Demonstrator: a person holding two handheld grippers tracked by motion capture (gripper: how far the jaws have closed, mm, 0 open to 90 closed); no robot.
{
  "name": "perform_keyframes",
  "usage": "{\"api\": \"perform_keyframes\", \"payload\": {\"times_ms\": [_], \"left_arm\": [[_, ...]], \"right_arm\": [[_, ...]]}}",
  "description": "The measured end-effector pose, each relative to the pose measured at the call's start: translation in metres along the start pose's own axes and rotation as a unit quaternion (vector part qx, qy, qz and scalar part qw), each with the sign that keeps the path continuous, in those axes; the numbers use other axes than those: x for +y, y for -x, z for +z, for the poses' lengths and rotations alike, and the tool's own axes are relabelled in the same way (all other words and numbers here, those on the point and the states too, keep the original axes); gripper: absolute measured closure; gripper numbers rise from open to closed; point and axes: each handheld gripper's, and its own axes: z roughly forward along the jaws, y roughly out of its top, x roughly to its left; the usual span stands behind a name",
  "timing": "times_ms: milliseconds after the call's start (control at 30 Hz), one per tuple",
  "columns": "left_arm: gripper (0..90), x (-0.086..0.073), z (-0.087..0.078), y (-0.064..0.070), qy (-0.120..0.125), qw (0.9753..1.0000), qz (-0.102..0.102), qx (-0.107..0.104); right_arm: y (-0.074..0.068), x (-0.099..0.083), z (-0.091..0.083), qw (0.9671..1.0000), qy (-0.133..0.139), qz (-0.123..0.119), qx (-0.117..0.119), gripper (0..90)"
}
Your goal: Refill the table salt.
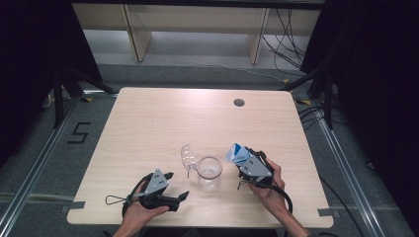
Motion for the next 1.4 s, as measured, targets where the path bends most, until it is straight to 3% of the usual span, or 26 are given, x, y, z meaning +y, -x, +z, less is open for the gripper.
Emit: {"api": "perform_keyframes", "payload": {"times_ms": [100, 133, 200, 333, 400, 433, 467, 633, 667, 700, 867, 967, 1033, 1133, 1200, 1267, 1367, 1400], "left_arm": [[15.8, 0.0, 0.001, 0.0, 0.0, 1.0, -0.007, -0.003], [15.8, 0.0, 0.0, 0.0, -0.001, 1.0, -0.004, -0.003], [15.8, 0.0, -0.001, -0.001, -0.007, 0.9999, 0.007, 0.003], [15.8, 0.0, -0.001, 0.0, 0.001, 1.0, -0.004, 0.0], [15.8, 0.0, -0.001, -0.001, 0.002, 1.0, -0.003, 0.0], [15.8, 0.0, 0.0, 0.0, 0.001, 1.0, -0.003, 0.001], [15.8, 0.0, 0.0, 0.0, 0.001, 1.0, -0.003, 0.002], [15.8, 0.001, 0.0, 0.0, 0.003, 1.0, -0.007, 0.002], [15.8, 0.001, -0.001, -0.001, -0.007, 0.9999, 0.005, 0.005], [15.8, 0.0, -0.001, 0.0, 0.0, 1.0, -0.003, 0.002], [15.8, 0.0, -0.001, -0.001, 0.001, 1.0, -0.003, -0.001], [15.8, 0.001, -0.001, 0.0, 0.002, 1.0, -0.002, -0.001], [15.8, 0.0, -0.001, 0.0, 0.001, 1.0, -0.002, -0.001], [15.8, 0.001, -0.001, 0.0, 0.002, 1.0, -0.003, -0.001], [15.8, 0.0, -0.001, 0.0, 0.0, 1.0, -0.002, 0.001], [15.8, 0.0, 0.0, 0.001, 0.003, 1.0, -0.006, 0.0], [15.8, 0.0, 0.0, 0.0, 0.0, 1.0, -0.003, 0.0], [15.8, 0.0, 0.0, 0.001, 0.001, 1.0, -0.003, 0.0]], "right_arm": [[-0.001, 0.0, 0.0, 0.9999, -0.002, -0.01, -0.002, 46.0], [-0.002, 0.0, 0.0, 1.0, -0.005, -0.007, -0.003, 46.0], [-0.001, 0.0, 0.001, 0.9995, -0.005, -0.028, -0.011, 46.0], [-0.004, 0.001, 0.0, 0.9993, -0.007, -0.033, -0.015, 46.0], [-0.003, 0.002, 0.001, 0.9985, -0.004, -0.052, -0.019, 46.0], [-0.005, 0.002, 0.0, 0.999, -0.007, -0.04, -0.018, 46.1], [-0.004, 0.003, 0.0, 0.9982, -0.005, -0.056, -0.021, 46.1], [-0.006, 0.006, 0.004, 0.9983, -0.001, -0.053, -0.023, 46.1], [-0.006, 0.006, 0.005, 0.9982, -0.005, -0.055, -0.024, 46.1], [-0.006, 0.007, 0.006, 0.9981, -0.003, -0.056, -0.023, 46.1], [-0.01, 0.01, 0.01, 0.9981, -0.001, -0.059, -0.018, 46.1], [-0.01, 0.011, 0.01, 0.997, 0.001, -0.075, -0.02, 46.1], [-0.011, 0.01, 0.01, 0.9975, -0.003, -0.068, -0.018, 46.1], [-0.008, 0.01, 0.011, 0.9954, -0.006, -0.092, -0.026, 46.1], [-0.009, 0.009, 0.01, 0.9965, -0.008, -0.079, -0.026, 46.1], [-0.008, 0.009, 0.01, 0.9947, -0.011, -0.097, -0.034, 46.1], [-0.007, 0.01, 0.011, 0.9944, -0.013, -0.101, -0.027, 46.1], [-0.008, 0.009, 0.01, 0.9943, -0.012, -0.098, -0.039, 46.2]]}}
